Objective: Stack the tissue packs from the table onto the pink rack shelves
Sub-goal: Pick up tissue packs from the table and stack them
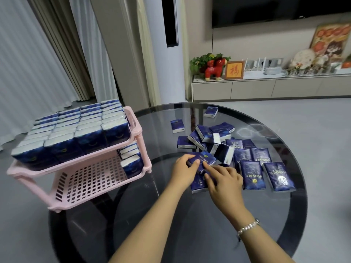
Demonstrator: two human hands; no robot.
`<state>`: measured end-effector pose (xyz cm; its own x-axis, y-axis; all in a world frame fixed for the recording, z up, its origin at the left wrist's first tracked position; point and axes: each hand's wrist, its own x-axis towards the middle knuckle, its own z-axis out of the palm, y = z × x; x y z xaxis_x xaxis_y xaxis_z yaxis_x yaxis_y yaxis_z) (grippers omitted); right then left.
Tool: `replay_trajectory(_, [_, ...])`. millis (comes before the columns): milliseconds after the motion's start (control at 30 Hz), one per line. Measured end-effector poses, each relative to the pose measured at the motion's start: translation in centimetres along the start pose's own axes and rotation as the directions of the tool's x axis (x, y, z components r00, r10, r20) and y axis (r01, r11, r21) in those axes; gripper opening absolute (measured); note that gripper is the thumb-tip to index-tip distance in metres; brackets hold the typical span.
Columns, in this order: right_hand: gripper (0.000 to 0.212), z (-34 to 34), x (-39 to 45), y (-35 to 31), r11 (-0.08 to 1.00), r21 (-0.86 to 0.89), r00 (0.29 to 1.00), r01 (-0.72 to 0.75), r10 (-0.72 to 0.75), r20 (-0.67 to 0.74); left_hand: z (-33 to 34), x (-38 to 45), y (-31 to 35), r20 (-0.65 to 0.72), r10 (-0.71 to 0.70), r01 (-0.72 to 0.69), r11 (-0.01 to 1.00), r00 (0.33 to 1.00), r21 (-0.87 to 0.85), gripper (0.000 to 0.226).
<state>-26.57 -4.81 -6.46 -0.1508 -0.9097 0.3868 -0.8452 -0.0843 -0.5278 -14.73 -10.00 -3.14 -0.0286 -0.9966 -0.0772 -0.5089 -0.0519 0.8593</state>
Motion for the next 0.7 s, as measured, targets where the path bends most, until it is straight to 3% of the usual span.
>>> replay_trajectory(133, [0.039, 0.0, -0.4, -0.8, 0.994, -0.068, 0.996, 0.082, -0.08, 0.033, -1.0, -0.9, -0.2, -0.025, -0.036, 0.035, 0.998, 0.999, -0.052, 0.022])
replay_trajectory(300, [0.037, -0.3, -0.4, -2.2, 0.994, 0.068, 0.979, 0.087, -0.098, 0.181, -2.2, -2.5, -1.4, -0.081, -0.158, 0.134, 0.961, 0.984, -0.242, 0.011])
replay_trajectory(400, [0.036, -0.5, -0.6, -2.6, 0.983, 0.135, 0.96, 0.12, -0.15, 0.237, -3.6, -3.7, -2.3, -0.099, -0.209, 0.16, 0.918, 0.973, -0.361, 0.018])
replay_trajectory(600, [0.04, -0.6, -1.2, -3.4, 0.951, 0.245, 0.913, 0.19, -0.263, 0.311, -6.4, -5.7, -4.4, -0.023, -0.288, 0.251, 0.868, 0.957, -0.429, 0.033])
replay_trajectory(700, [0.041, -0.8, -1.1, -4.0, 0.946, 0.289, 0.908, 0.149, -0.246, 0.339, -7.8, -6.6, -4.8, 0.049, -0.342, 0.319, 0.803, 0.938, -0.504, 0.028])
